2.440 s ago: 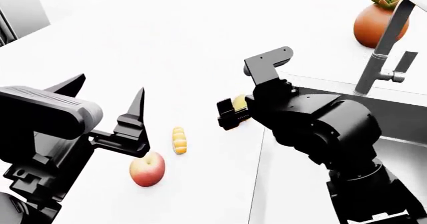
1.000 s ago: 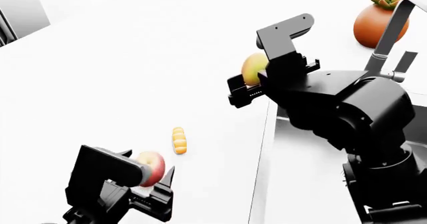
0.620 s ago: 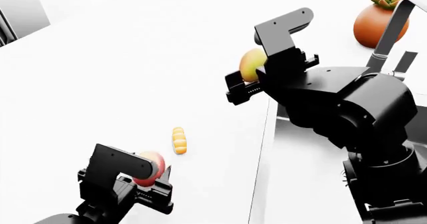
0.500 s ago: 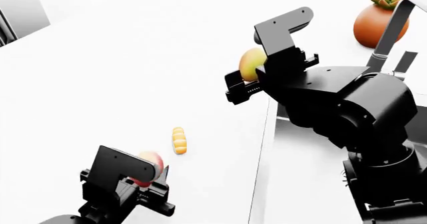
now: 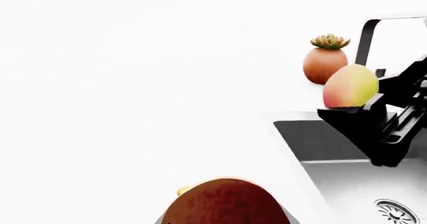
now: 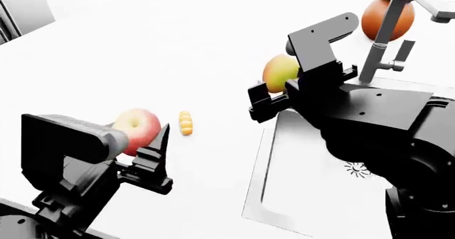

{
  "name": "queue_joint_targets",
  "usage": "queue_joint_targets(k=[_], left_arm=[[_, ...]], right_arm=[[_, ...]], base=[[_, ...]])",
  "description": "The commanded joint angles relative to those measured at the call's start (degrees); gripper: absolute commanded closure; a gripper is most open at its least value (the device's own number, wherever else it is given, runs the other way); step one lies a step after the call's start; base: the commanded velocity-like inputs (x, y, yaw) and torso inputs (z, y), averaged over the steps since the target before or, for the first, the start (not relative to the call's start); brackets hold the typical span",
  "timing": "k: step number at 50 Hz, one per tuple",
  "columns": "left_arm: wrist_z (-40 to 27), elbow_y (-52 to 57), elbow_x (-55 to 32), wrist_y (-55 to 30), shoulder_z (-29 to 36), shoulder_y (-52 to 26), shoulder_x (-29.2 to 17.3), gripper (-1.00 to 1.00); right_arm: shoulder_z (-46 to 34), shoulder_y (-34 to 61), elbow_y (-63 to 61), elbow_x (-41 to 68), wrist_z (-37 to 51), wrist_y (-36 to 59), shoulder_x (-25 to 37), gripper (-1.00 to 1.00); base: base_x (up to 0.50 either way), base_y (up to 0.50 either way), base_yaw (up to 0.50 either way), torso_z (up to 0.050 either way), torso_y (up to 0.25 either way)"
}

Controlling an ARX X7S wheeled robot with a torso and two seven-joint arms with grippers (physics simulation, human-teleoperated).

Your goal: Pick up the fruits and vegetables and place them in the sink. Turn on the sink faucet to wash them. Then turn the sink off and put them in the tray.

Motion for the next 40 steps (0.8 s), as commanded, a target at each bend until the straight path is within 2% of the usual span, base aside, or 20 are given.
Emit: queue_joint_targets(k=[1,8,15,22,29,40], left_arm=[[-10.9,1.6,-14.5,1.7,-2.9,-7.3,-1.6,1.00],[-12.7,-0.4,-15.8,2.2,-0.9,-11.9,-1.7,1.00],[-14.6,-4.7,-16.8,0.0,5.0,-18.6,-1.6,1.00],[-13.5,-7.3,-13.5,-1.2,7.2,-23.5,-1.0,1.00],[-11.8,-8.1,-9.1,-1.5,8.6,-26.2,0.0,1.00],[-12.5,-8.8,-9.3,-3.7,12.3,-28.5,-0.1,1.00]], right_arm=[[3.1,-3.7,-7.3,4.0,0.8,1.2,1.9,1.00],[2.9,-5.1,-7.4,3.9,-0.3,-0.9,3.0,1.00],[4.1,-4.5,-6.9,5.6,0.6,1.0,3.9,1.00],[4.8,-3.1,-6.4,7.3,1.6,2.9,4.8,1.00],[5.5,-2.2,-6.3,8.9,2.8,4.3,5.6,1.00],[3.2,-1.6,-4.4,7.9,1.9,1.8,6.2,1.00]], base=[[-0.28,-0.08,-0.50,0.000,0.000],[-0.21,-0.06,-0.50,0.000,0.000],[-0.19,-0.04,-0.50,0.000,0.000],[-0.17,-0.03,-0.50,0.000,0.000],[-0.15,-0.02,-0.50,0.000,0.000],[-0.10,-0.01,-0.50,0.000,0.000]])
